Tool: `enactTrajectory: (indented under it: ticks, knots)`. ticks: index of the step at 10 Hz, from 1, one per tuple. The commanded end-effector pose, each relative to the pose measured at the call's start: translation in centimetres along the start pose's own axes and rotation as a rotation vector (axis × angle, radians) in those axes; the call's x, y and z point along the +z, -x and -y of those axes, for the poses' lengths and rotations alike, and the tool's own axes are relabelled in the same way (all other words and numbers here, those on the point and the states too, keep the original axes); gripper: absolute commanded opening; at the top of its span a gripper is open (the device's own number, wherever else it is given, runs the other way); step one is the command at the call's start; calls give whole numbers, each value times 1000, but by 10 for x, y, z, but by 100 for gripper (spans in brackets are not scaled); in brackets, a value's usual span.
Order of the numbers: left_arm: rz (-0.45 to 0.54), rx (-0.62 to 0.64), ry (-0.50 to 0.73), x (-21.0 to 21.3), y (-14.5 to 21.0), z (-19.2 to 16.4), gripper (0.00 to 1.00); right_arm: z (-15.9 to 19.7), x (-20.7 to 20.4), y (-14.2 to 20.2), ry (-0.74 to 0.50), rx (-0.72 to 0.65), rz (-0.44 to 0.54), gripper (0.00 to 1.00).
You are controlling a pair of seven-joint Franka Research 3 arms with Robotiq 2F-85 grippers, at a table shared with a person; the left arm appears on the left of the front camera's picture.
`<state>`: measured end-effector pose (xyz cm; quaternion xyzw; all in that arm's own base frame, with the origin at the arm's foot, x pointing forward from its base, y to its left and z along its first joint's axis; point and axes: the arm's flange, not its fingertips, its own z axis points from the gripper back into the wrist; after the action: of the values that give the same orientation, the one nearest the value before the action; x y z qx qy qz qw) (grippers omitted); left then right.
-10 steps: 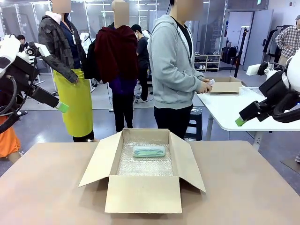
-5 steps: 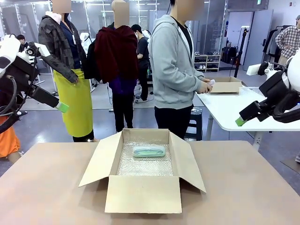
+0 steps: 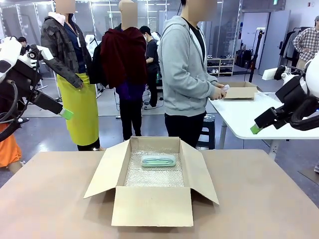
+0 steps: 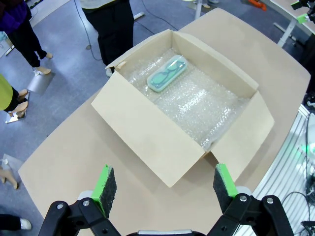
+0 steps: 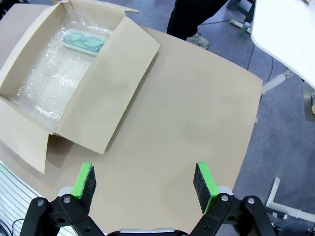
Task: Pack the glasses set securely to prepare it for shipping.
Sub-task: Put the Glasses case from the right side of the table into the Package Box.
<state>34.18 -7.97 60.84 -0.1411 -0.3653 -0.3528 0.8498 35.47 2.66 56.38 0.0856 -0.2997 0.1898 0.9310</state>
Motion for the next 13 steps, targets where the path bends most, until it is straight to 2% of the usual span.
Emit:
enactTrajectory:
  ticks: [1,13]
  knots:
    - [11,1,17,2,0,-1,100,1,0,-2,8,3,2,100]
    - [11,1,17,2,0,-1,100,1,0,-2,8,3,2,100]
